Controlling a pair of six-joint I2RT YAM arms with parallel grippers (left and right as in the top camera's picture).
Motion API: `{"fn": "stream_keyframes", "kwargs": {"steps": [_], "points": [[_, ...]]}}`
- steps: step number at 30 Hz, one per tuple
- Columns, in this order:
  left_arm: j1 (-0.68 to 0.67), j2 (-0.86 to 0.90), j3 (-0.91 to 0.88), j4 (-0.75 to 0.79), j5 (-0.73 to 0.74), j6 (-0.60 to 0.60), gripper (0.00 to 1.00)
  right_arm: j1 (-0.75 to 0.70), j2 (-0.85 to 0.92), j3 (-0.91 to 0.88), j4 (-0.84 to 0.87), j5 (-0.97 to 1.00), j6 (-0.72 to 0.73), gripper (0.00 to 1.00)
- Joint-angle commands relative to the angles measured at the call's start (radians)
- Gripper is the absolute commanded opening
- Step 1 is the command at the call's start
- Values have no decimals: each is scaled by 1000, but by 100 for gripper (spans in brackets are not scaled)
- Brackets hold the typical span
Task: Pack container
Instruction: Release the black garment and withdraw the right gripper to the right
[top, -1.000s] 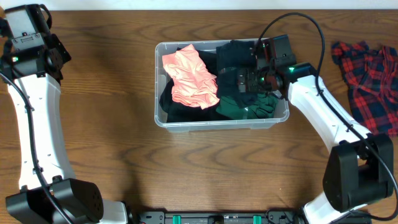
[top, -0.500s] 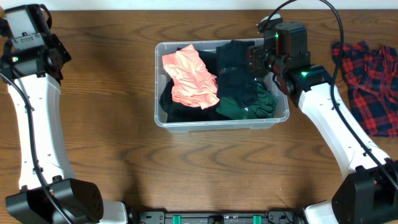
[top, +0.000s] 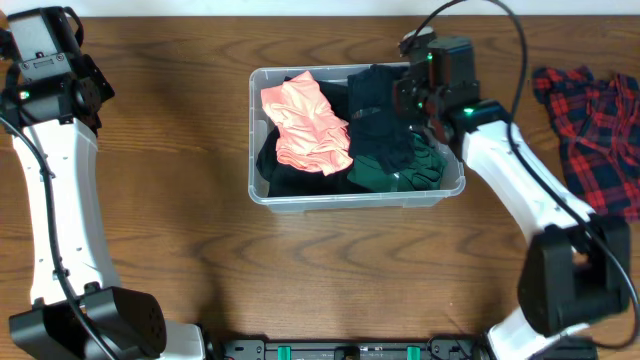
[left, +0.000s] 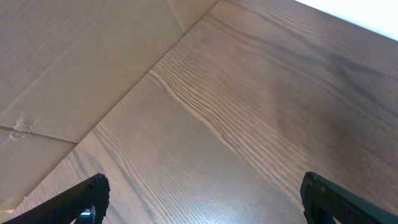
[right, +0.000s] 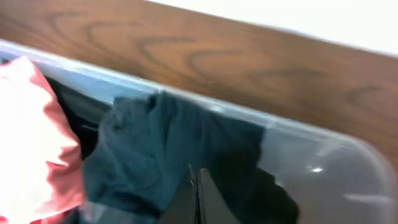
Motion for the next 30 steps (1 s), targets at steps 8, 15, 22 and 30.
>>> {"fn": "stream_keyframes", "kwargs": {"steps": [8,15,22,30], "points": [[2,1,0,0,-16,6,98,96,200,8,-10,-27,-53,5],[2,1,0,0,-16,6,98,84,93,8,-10,32,-57,7],[2,1,0,0,-16,6,98,42,-180,8,-90,224,-67,18],[2,1,0,0,-16,6,98,-227,-410,8,-312,329,-42,27]]}}
